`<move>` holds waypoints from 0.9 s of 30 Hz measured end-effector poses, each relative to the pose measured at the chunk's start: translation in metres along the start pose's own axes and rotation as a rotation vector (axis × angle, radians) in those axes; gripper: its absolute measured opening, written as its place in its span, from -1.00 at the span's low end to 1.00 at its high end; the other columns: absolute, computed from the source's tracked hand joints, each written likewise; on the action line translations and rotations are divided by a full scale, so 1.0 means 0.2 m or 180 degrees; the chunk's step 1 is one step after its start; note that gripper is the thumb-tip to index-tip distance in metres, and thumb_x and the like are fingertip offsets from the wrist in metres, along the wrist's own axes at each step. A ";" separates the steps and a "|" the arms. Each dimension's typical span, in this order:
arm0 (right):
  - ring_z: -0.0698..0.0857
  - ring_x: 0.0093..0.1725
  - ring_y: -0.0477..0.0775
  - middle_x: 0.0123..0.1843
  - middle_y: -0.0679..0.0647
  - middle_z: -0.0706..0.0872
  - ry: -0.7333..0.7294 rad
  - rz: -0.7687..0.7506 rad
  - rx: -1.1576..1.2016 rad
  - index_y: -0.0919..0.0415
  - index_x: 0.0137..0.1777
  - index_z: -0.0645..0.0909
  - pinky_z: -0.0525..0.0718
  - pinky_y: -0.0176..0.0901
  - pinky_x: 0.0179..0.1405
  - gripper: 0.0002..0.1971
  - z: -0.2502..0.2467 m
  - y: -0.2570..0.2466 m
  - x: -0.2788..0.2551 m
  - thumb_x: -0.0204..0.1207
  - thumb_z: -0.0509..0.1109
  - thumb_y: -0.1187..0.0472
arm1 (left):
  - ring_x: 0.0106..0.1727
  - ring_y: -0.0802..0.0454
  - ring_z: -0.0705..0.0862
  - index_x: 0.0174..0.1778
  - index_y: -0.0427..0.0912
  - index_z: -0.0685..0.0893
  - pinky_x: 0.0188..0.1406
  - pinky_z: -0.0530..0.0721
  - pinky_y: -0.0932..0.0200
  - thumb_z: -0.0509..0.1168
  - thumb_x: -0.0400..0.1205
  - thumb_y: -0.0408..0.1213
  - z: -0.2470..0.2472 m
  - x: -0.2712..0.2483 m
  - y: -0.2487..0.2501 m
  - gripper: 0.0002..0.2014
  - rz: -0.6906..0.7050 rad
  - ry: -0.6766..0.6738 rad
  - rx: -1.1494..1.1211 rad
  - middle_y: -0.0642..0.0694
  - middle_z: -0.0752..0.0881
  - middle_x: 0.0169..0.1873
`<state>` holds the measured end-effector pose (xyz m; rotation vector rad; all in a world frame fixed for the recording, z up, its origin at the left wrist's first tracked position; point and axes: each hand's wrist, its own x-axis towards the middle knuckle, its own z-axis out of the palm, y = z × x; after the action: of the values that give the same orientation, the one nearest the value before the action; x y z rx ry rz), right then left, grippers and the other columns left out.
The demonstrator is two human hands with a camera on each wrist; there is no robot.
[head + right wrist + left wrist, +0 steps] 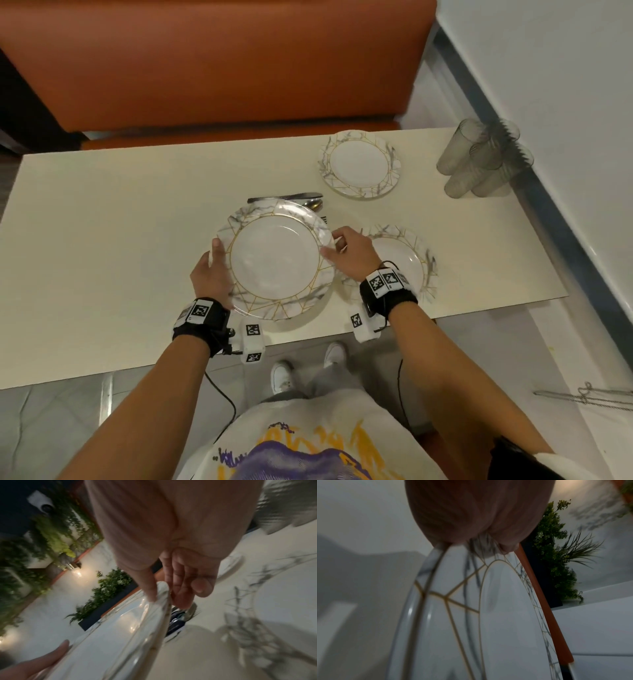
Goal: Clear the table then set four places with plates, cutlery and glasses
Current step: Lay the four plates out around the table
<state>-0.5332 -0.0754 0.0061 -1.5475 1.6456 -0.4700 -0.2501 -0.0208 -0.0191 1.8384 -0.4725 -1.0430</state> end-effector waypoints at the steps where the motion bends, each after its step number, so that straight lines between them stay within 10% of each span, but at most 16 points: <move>1: 0.70 -0.11 -0.02 -0.05 0.03 0.75 0.0017 -0.0055 -0.0158 0.12 0.29 0.61 0.65 -0.23 -0.08 -0.59 0.03 -0.04 0.02 0.53 0.53 -0.03 | 0.38 -0.20 0.71 0.48 -0.23 0.67 0.20 0.68 0.06 0.20 0.69 0.38 -0.03 0.00 0.02 -0.25 -0.0031 -0.0001 -0.0093 -0.21 0.74 0.37; 5: 0.76 -0.11 0.08 0.02 0.10 0.76 0.0154 0.0039 0.0029 0.19 0.28 0.59 0.77 -0.01 -0.11 -0.67 0.13 -0.19 0.11 0.57 0.50 0.12 | -0.03 -0.08 0.73 0.29 -0.16 0.72 -0.19 0.66 0.24 0.17 0.67 0.42 -0.14 0.04 0.08 -0.31 -0.0283 0.0090 -0.0339 -0.08 0.74 -0.02; 8: 0.77 0.01 0.18 0.17 0.11 0.73 0.0084 0.0222 0.0262 0.19 0.32 0.56 0.80 0.17 0.01 -0.70 0.18 -0.27 0.23 0.63 0.44 0.18 | -0.52 0.02 0.35 -0.08 -0.01 0.74 -0.51 0.38 0.13 0.21 0.67 0.40 -0.24 0.10 0.11 -0.49 -0.0666 0.0395 -0.0625 0.00 0.37 -0.48; 12: 0.74 0.12 0.19 0.23 0.08 0.69 0.0048 0.0265 0.0468 0.18 0.40 0.54 0.76 0.18 0.14 -0.65 0.22 -0.36 0.47 0.66 0.40 0.12 | -0.13 -0.09 0.64 -0.18 0.08 0.71 -0.03 0.69 -0.08 0.15 0.67 0.35 -0.34 0.21 0.12 -0.54 -0.0622 0.0751 -0.0607 0.00 0.66 -0.28; 16: 0.73 -0.10 0.14 0.18 0.10 0.73 0.0163 0.0493 0.0804 0.07 0.36 0.52 0.75 0.04 -0.04 -0.71 0.28 -0.46 0.74 0.67 0.35 0.11 | 0.06 -0.07 0.57 0.33 -0.23 0.69 0.41 0.63 -0.32 0.03 0.64 0.38 -0.43 0.31 0.11 -0.24 -0.0603 0.1096 -0.0425 -0.13 0.70 -0.07; 20: 0.79 -0.15 0.23 0.15 0.19 0.76 0.0352 0.0875 0.1042 0.03 0.35 0.50 0.82 0.13 -0.10 -0.72 0.37 -0.55 1.04 0.67 0.33 0.16 | -0.05 -0.10 0.67 -0.03 -0.22 0.73 -0.09 0.67 0.28 0.12 0.81 0.16 -0.50 0.37 0.15 -0.49 -0.0588 0.1531 -0.0517 -0.08 0.71 -0.24; 24: 0.72 -0.32 0.11 0.21 0.14 0.66 0.0128 0.1266 0.1245 0.13 0.46 0.46 0.82 0.02 -0.38 -0.67 0.46 -0.61 1.26 0.73 0.27 0.28 | -0.24 -0.05 0.63 -0.27 -0.10 0.70 -0.10 0.62 0.08 0.22 0.75 0.15 -0.52 0.40 0.19 -0.55 -0.0686 0.1854 -0.0752 -0.01 0.66 -0.37; 27: 0.68 -0.30 0.13 0.13 0.12 0.65 0.0016 0.1584 0.1406 0.11 0.44 0.48 0.76 -0.05 -0.48 -0.66 0.55 -0.65 1.36 0.71 0.28 0.33 | -0.19 -0.07 0.61 -0.03 -0.29 0.76 -0.12 0.57 0.07 0.17 0.76 0.15 -0.52 0.45 0.17 -0.47 -0.0709 0.1924 -0.0787 -0.07 0.66 -0.31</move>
<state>-0.3435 -0.3284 -0.0462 -0.7828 1.7131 -0.5185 -0.1105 -0.0423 -0.0099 1.8898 0.2160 -0.6001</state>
